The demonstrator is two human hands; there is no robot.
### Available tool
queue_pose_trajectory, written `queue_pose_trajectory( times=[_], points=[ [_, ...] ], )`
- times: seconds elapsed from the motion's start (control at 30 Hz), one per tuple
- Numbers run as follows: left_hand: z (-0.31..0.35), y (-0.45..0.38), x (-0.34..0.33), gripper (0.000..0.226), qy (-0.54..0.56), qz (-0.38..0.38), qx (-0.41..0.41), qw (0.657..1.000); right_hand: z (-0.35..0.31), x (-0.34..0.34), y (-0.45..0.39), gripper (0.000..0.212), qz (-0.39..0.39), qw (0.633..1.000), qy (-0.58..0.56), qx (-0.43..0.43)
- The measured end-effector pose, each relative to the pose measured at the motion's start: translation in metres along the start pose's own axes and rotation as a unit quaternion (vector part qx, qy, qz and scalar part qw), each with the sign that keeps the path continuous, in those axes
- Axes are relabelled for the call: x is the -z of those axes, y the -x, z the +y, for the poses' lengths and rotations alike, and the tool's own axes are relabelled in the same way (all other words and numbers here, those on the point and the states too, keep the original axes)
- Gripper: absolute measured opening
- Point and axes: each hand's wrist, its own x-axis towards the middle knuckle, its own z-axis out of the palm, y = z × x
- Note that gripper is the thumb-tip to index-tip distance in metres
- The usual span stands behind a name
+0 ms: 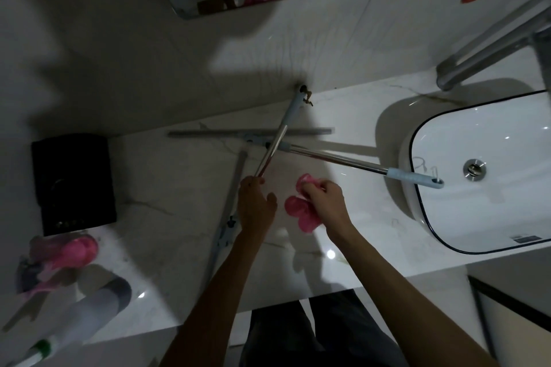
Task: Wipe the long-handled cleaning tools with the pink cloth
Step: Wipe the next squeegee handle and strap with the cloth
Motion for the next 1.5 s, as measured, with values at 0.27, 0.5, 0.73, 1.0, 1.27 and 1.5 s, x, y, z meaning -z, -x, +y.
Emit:
queue_pose_trajectory(
  times=[0.27, 0.5, 0.73, 1.0, 1.27, 1.5],
  points=[
    [-0.015, 0.001, -0.001, 0.054, -0.01, 0.006, 0.065, 0.998, -0.004, -0.002, 0.008, 0.029, -0.027, 0.999, 0.032, 0.021],
    [-0.021, 0.032, 0.013, 0.022, -0.089, -0.059, 0.059, 0.993, -0.007, 0.004, 0.018, 0.024, -0.012, 0.997, 0.035, 0.061],
    [0.003, 0.041, 0.062, 0.007, -0.036, -0.021, -0.019, 0.999, -0.046, 0.002, 0.044, 0.028, 0.056, 0.984, -0.045, 0.161],
    [0.063, 0.054, 0.116, 0.021, 0.076, -0.014, -0.094, 0.993, -0.131, 0.005, 0.101, 0.025, -0.051, 0.944, -0.126, 0.301],
    [0.107, 0.09, 0.16, 0.019, 0.224, -0.019, -0.26, 0.939, -0.202, 0.03, 0.18, 0.041, -0.154, 0.867, -0.181, 0.438],
    [0.112, 0.108, 0.153, 0.013, 0.184, -0.006, -0.25, 0.951, -0.225, 0.047, 0.214, 0.05, -0.152, 0.853, -0.201, 0.457]
  ],
)
